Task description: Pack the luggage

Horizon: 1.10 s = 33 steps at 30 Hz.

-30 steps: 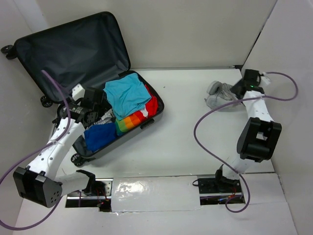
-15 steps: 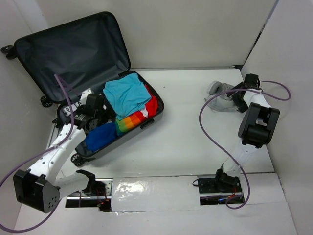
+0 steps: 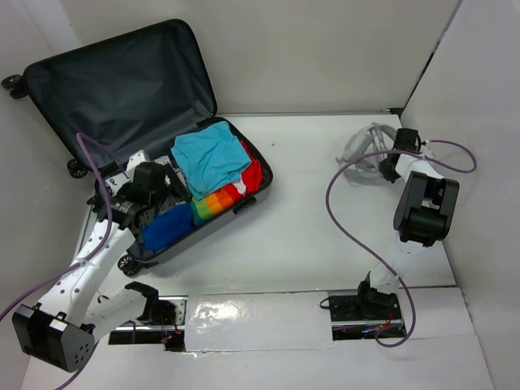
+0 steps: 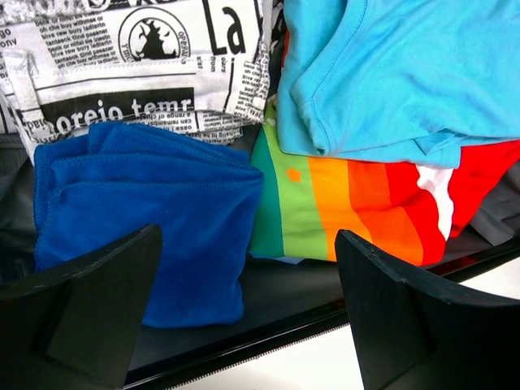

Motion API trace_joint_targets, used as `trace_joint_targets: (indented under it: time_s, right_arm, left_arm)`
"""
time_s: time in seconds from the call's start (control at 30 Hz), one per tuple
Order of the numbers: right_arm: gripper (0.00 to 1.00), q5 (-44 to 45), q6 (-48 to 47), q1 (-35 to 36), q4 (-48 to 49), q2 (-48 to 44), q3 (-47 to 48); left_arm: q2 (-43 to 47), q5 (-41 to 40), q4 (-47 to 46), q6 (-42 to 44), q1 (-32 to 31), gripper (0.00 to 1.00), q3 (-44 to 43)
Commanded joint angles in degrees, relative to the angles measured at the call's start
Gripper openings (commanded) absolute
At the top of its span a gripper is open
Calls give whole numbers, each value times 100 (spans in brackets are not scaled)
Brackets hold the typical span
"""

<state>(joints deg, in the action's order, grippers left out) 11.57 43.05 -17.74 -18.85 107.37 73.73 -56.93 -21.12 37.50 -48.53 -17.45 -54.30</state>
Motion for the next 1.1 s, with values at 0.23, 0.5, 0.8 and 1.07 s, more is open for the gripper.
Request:
trace_joint_targets:
  time_s: [0.23,0.5,0.8,1.07]
  right_arm:
    - [0,-364,-1437,955,206,-1096,1096]
    - [0,-1770,-2792,2746,453,-1544,2127]
    - [0,-1949,-4032,5217,-1376,0,4315]
    - [0,-1299,-4138,6791,-2113,1794,5940]
  left_arm:
    - [208,-348,565,-675,48,100,-185]
    - [611,-357,978,-938,269,100,-300]
    - [1359,-867,1656,-1544,374,100,-432]
    - [1562,-1473,2736,-2503,427,100,-695]
